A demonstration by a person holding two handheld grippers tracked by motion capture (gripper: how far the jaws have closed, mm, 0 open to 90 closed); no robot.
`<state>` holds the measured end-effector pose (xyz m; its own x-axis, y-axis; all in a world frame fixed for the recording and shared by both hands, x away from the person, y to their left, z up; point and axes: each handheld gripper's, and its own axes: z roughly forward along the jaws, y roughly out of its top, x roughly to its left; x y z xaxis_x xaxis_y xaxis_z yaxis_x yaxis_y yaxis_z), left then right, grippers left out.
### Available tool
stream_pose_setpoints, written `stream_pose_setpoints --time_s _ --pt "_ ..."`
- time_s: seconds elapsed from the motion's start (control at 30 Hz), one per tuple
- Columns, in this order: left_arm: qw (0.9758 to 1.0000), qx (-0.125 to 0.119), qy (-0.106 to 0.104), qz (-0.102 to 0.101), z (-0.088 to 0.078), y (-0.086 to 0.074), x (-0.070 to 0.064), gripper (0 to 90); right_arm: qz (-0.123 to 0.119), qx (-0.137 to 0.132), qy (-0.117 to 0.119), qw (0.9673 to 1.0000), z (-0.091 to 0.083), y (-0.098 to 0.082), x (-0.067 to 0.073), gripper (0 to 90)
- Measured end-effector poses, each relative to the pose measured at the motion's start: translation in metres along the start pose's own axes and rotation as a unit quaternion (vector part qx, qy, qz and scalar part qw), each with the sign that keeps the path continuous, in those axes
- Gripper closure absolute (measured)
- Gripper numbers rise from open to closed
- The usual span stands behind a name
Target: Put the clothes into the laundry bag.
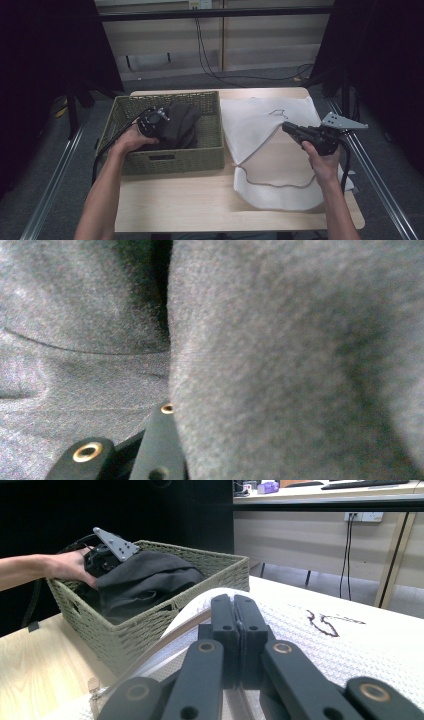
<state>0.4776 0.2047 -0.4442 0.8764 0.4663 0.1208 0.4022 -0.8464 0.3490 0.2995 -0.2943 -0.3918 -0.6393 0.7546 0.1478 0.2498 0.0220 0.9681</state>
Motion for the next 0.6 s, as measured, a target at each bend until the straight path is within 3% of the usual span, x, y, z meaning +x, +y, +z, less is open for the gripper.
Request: stream_pose_setpoints --time_s 0.1,0.13,0.17,0.2,0.43,0.53,0.57,0.6 --pt "0.9998 -0.019 -0.006 -0.006 -0.006 -0.001 0.0 69.4 0.001 0.002 0.0 1.0 0.0 0.0 0.0 89.3" --pt "0.999 -0.039 -0.008 -0.019 -0.012 -0.003 0.001 69.5 0.001 0.002 -0.001 1.0 0.0 0.0 0.0 89.3" --pt "0.999 -0.039 -0.008 -0.019 -0.012 -0.003 0.001 69.5 0.001 0.002 -0.001 1.0 0.0 0.0 0.0 89.3" --pt "0.998 -0.059 -0.003 -0.021 -0.019 -0.005 0.002 69.5 0.001 0.001 -0.001 1.0 0.0 0.0 0.0 89.3" --pt "0.9955 -0.09 -0.002 -0.03 -0.028 -0.008 0.0 69.7 0.002 0.001 -0.004 1.0 0.0 0.0 0.0 89.2" --pt "0.9921 -0.121 -0.001 -0.036 -0.037 -0.009 0.002 69.7 0.001 0.001 -0.004 1.0 0.0 0.0 0.0 89.3" --pt "0.9921 -0.121 -0.001 -0.036 -0.037 -0.009 0.002 69.7 0.001 0.001 -0.004 1.0 0.0 0.0 0.0 89.3" --pt "0.9887 -0.142 0.0 -0.047 -0.042 -0.01 0.003 69.7 0.002 0.001 -0.004 1.0 0.0 0.0 0.0 89.3"
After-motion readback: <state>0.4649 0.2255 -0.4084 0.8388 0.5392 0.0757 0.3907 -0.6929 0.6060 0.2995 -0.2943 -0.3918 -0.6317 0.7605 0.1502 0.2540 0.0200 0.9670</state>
